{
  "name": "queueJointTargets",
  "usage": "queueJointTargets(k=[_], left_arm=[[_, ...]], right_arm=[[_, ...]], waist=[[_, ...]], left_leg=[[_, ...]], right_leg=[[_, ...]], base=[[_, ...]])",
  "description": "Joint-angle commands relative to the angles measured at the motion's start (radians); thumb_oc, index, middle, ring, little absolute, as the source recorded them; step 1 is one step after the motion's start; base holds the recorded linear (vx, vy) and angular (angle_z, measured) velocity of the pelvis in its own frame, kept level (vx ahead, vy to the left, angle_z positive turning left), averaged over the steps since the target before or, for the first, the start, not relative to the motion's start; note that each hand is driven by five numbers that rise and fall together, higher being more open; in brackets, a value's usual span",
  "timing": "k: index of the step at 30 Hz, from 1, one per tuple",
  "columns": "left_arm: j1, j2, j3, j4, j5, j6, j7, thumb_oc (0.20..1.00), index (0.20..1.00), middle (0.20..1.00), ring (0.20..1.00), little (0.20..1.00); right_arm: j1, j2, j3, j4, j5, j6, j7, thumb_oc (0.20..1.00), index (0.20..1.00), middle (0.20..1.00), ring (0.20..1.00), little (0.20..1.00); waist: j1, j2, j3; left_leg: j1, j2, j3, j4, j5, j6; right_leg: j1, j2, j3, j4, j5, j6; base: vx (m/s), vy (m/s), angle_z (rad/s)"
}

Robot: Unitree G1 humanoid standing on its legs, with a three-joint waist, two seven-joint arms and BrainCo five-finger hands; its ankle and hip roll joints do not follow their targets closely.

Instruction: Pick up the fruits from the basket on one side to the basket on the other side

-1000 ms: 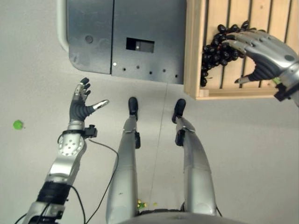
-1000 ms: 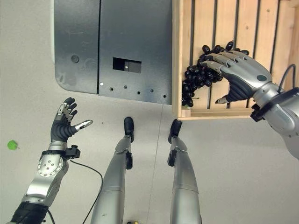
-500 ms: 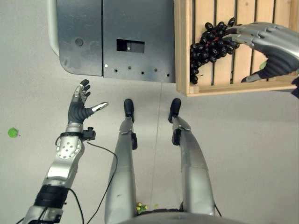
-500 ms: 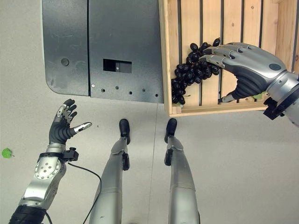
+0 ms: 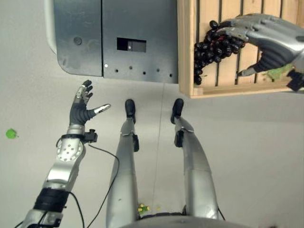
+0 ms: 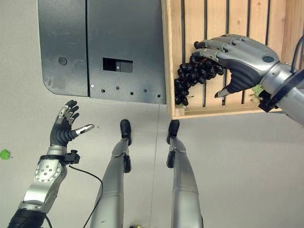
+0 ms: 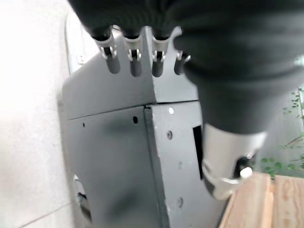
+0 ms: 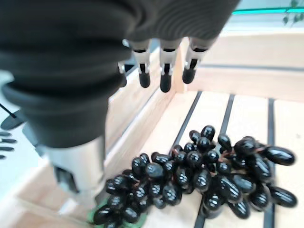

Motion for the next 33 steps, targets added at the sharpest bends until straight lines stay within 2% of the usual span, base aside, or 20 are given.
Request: queueJointTargets(k=[1,5,14,18,27,33], left_arm=[[0.04,0.011,0.041,-0.068,0.037,-0.045,0.009,1.0,1.0,1.0,1.0,1.0],[0.036,0.01,0.039,-0.071,0.034,-0.043,0.018,1.0,1.0,1.0,1.0,1.0],[0.03,0.009,0.038,-0.103,0.042,-0.039,0.022,1.0,1.0,1.0,1.0,1.0],[0.03,0.012,0.04,-0.111,0.041,-0.038,0.022,1.0,1.0,1.0,1.0,1.0],[0.045,0.017,0.047,-0.12,0.038,-0.032,0.006,1.0,1.0,1.0,1.0,1.0],[0.046,0.011,0.041,-0.107,0.031,-0.035,0.005,1.0,1.0,1.0,1.0,1.0]], right_arm=[[-0.099,0.034,0.033,0.02,-0.047,0.015,-0.038,1.0,1.0,1.0,1.0,1.0],[-0.144,0.079,0.079,0.046,-0.102,0.032,-0.047,1.0,1.0,1.0,1.0,1.0],[-0.113,0.159,0.063,0.054,-0.155,0.042,-0.046,1.0,1.0,1.0,1.0,1.0],[-0.086,0.161,0.052,0.057,-0.169,0.045,-0.037,1.0,1.0,1.0,1.0,1.0],[-0.01,0.099,0.014,0.087,-0.216,0.056,0.007,1.0,1.0,1.0,1.0,1.0],[0.01,0.093,0.003,0.193,-0.283,0.076,-0.03,1.0,1.0,1.0,1.0,1.0]], waist=[[0.025,-0.002,-0.011],[0.034,0.011,-0.011],[0.038,0.034,-0.011],[0.038,0.039,-0.011],[0.032,0.04,-0.011],[0.038,0.045,-0.011]], left_leg=[[-0.015,-0.025,-0.03,-0.003,-0.03,0.025],[-0.045,-0.029,-0.034,0.001,-0.026,0.027],[-0.097,-0.03,-0.039,0.018,-0.022,0.03],[-0.103,-0.031,-0.039,0.013,-0.018,0.027],[-0.112,-0.035,-0.036,0.014,-0.018,0.025],[-0.11,-0.036,-0.036,0.014,-0.019,0.025]], right_leg=[[-0.02,-0.007,-0.006,-0.001,-0.006,0.088],[-0.049,-0.007,-0.005,0.009,-0.006,0.087],[-0.099,-0.011,-0.003,0.04,-0.013,0.082],[-0.108,-0.012,0.0,0.041,-0.012,0.083],[-0.119,-0.015,0.002,0.051,-0.012,0.084],[-0.12,-0.018,0.001,0.055,-0.012,0.086]], base=[[0.0,0.0,0.0],[0.0,0.0,0.0],[0.0,0.002,0.01],[0.0,0.0,0.0],[0.0,0.0,0.0],[0.0,0.001,0.01]])
